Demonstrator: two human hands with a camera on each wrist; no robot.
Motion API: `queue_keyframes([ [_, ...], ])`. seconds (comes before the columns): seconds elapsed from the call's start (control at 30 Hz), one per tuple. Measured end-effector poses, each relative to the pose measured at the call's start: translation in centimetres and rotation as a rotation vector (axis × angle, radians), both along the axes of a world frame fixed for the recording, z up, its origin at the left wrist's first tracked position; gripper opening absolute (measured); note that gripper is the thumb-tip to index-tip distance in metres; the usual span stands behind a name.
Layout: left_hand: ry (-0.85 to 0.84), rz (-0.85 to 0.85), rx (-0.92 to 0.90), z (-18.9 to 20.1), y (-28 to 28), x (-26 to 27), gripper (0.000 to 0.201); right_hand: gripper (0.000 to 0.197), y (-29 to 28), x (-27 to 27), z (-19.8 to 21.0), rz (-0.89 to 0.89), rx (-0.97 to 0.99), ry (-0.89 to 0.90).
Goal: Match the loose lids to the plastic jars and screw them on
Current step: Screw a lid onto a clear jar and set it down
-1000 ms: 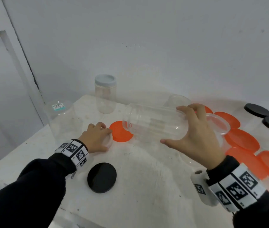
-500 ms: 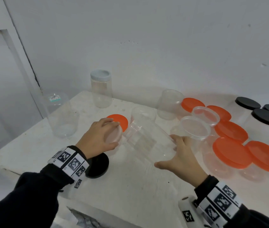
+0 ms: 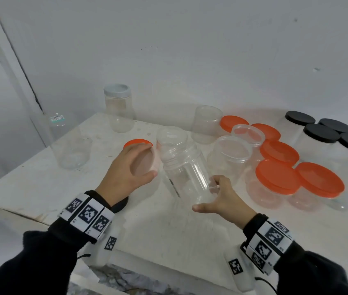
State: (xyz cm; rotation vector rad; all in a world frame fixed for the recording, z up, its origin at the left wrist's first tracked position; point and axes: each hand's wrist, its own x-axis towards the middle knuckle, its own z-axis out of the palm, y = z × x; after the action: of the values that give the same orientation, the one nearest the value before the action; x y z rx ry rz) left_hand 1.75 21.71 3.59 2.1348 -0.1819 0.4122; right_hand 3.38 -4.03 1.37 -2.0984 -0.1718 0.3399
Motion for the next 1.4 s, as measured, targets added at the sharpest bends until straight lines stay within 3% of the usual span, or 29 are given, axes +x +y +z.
queue_keyframes([
  [0.4,-0.055,-0.149,-0.114,2.1,-4.7,-0.3,0.073,0.093,-3.8,-1.0,-1.2,0.034,0.062,0.054],
  [0.57,-0.125,-0.274,-0.021,3.0,-6.7,0.4,0.070,0.112,-4.7,-1.4,-1.1,0.047,0.126,0.014],
  [0.77,-0.173,-0.398,0.093,3.8,-9.2,1.5,0.069,0.092,-4.8,-1.8,-0.7,0.014,0.139,-0.066],
  [1.4,-0.247,-0.477,0.334,3.7,-12.3,3.1,0.067,0.097,-5.4,-0.3,-0.7,0.130,0.133,-0.060],
])
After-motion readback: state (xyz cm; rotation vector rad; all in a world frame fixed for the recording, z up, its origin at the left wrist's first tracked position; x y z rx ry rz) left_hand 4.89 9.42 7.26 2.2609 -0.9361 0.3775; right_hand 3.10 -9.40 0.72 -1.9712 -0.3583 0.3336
